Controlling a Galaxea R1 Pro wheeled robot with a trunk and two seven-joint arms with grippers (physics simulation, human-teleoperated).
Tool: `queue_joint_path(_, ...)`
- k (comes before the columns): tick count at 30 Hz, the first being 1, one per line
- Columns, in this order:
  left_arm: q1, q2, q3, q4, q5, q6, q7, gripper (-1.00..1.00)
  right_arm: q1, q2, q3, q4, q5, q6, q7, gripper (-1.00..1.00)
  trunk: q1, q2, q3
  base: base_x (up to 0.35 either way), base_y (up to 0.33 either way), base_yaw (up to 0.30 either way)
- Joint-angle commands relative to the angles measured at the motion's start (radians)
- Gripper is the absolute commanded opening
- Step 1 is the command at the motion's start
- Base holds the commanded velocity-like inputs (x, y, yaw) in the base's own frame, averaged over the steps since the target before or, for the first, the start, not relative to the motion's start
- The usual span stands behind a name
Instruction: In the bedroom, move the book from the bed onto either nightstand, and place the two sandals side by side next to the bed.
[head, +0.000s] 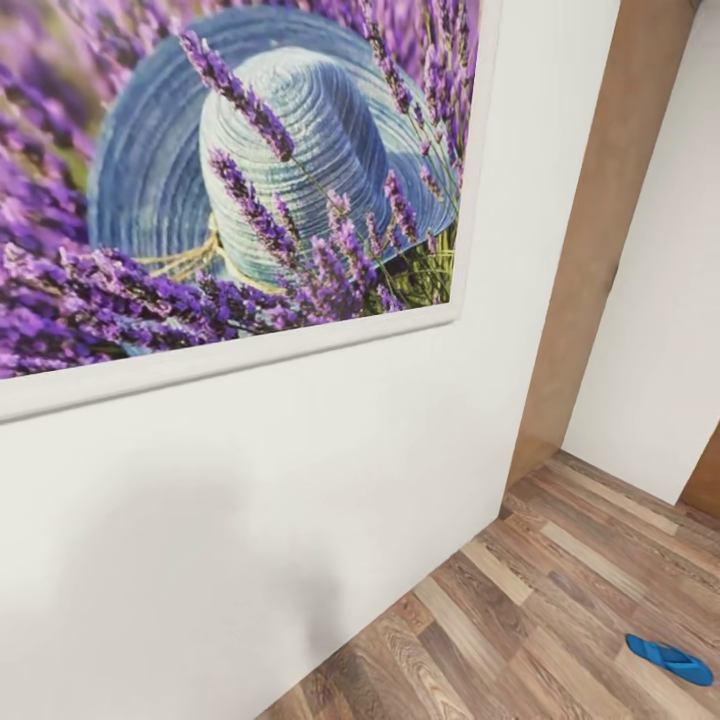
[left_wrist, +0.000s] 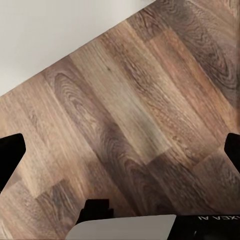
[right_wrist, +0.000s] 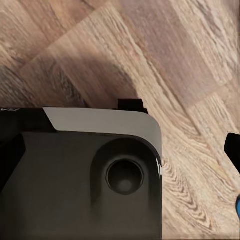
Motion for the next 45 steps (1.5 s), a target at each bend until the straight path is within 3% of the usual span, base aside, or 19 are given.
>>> queue_joint_path(1,0.000,0.000,0.000,0.001,0.000,-0.003,0.000,1.00,0.000,0.000,-0.001,0.000,0.000,-0.002,0.001,1.00,0.000,0.000,-0.001,0.004,0.000,-0.246)
queue_joint_path(10,0.000,0.000,0.000,0.000,-0.001,-0.003,0.000,1.00,0.000,0.000,-0.001,0.000,0.000,-0.002,0.001,1.00,0.000,0.000,-0.001,0.004,0.000,-0.245)
queue_joint_path(22,0.000,0.000,0.000,0.001,-0.001,-0.003,0.000,1.00,0.000,0.000,0.001,0.000,0.001,-0.002,0.001,1.00,0.000,0.000,-0.001,0.188,0.000,-0.239)
queue_joint_path(45,0.000,0.001,0.000,0.001,-0.001,-0.003,0.000,1.00,0.000,0.001,0.001,0.001,0.001,-0.002,0.001,1.00,0.000,0.000,-0.001,0.007,0.000,-0.233)
